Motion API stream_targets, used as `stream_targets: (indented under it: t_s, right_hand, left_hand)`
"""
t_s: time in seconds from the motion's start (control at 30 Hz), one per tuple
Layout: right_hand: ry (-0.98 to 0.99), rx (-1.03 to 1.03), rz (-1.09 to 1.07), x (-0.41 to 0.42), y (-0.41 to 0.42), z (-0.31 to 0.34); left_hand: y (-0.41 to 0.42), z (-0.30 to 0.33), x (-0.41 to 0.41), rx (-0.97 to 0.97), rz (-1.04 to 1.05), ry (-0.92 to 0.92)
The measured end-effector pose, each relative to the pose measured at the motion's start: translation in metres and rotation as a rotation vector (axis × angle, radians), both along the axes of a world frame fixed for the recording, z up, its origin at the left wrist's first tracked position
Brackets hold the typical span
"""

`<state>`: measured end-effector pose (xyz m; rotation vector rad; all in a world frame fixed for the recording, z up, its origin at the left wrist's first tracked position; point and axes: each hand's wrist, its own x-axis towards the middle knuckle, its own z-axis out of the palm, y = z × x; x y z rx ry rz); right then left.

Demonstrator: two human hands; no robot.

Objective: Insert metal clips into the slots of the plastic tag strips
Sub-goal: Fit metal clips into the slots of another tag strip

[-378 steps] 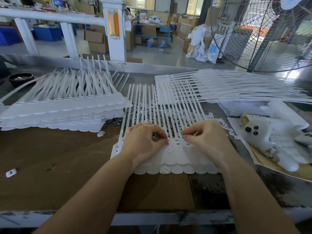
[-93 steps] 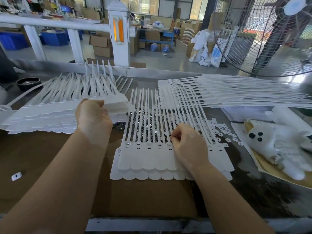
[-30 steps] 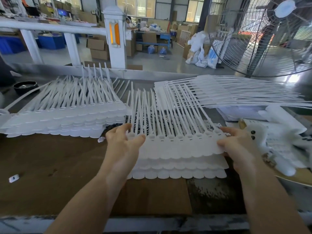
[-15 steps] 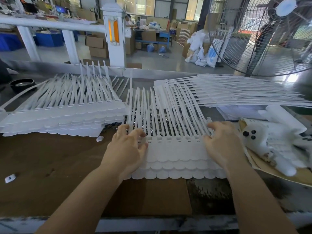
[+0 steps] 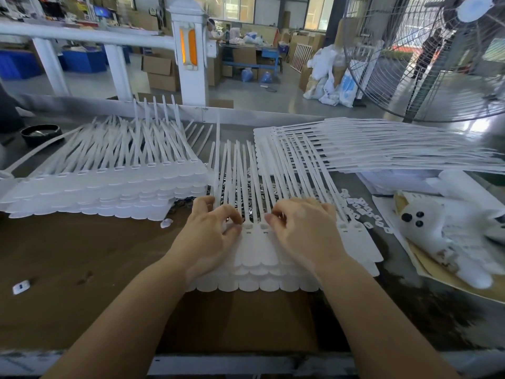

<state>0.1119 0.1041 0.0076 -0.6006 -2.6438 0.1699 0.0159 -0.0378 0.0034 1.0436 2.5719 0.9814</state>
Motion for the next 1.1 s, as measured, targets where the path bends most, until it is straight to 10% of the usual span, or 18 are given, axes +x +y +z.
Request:
stream_targets:
  t_s: [1.1]
  right_hand:
    - [0.095,-0.022,-0.021,-0.01,0.001,-0.017]
  left_hand:
    - [0.02,0.0,-0.046,0.019,0.256,0.122]
